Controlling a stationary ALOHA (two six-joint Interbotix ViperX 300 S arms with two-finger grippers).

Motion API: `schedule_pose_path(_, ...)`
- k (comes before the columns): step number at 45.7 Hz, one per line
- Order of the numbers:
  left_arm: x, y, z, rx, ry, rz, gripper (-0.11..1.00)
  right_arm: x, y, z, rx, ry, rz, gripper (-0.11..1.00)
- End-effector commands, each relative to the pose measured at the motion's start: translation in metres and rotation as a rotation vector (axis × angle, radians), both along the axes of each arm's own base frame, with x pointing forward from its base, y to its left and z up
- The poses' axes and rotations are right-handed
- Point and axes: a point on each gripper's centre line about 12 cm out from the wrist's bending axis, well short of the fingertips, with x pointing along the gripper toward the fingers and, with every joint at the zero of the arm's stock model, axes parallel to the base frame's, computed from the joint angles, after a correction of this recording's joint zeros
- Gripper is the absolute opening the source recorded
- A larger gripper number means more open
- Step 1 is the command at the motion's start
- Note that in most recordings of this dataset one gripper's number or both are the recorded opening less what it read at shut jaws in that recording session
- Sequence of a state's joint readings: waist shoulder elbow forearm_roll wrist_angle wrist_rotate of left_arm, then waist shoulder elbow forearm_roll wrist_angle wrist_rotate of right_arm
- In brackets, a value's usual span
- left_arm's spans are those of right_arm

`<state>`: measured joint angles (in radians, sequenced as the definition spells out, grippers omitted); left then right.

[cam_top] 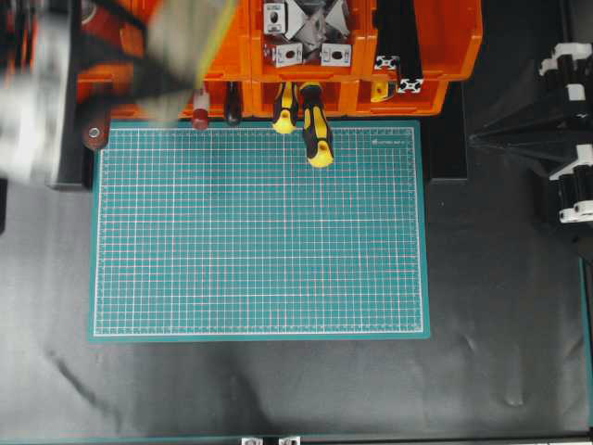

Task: Pick foam from container rack with left arm.
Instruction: 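Grip the tape roll's edge with the left gripper and lift it out, then carry the tape roll over the mat and lower it flat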

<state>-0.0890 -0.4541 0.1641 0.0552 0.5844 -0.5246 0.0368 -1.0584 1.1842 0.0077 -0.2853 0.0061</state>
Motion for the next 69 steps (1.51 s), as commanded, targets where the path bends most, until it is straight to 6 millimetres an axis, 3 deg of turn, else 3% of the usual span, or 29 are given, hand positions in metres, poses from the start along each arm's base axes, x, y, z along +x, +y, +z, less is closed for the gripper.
schedule_pose_path(1,0.001,-0.028,-0.002,0.128,0.012,-0.123,0.29,0.001,0.000,0.017,0.003,-0.049,0.001,-0.01)
schedule_pose_path(9,0.017,-0.058,-0.037,0.317,0.084,-0.269,0.29,-0.002,0.000,0.022,0.005,-0.063,0.001,-0.01)
schedule_pose_path(15,0.032,-0.070,-0.082,0.416,0.193,-0.344,0.28,-0.004,0.000,0.026,0.012,-0.076,0.001,-0.01)
schedule_pose_path(24,0.043,-0.075,-0.146,0.466,0.402,-0.397,0.28,-0.005,0.000,0.029,0.023,-0.087,0.000,-0.01)
schedule_pose_path(34,0.044,-0.074,-0.186,0.508,0.553,-0.435,0.28,-0.010,0.000,0.038,0.077,-0.118,0.002,-0.01)
schedule_pose_path(44,0.040,-0.071,-0.202,0.535,0.603,-0.459,0.28,-0.014,0.000,0.042,0.116,-0.117,0.004,-0.01)
schedule_pose_path(69,0.043,-0.059,-0.203,0.520,0.618,-0.424,0.28,-0.016,0.000,0.045,0.117,-0.126,0.005,-0.01)
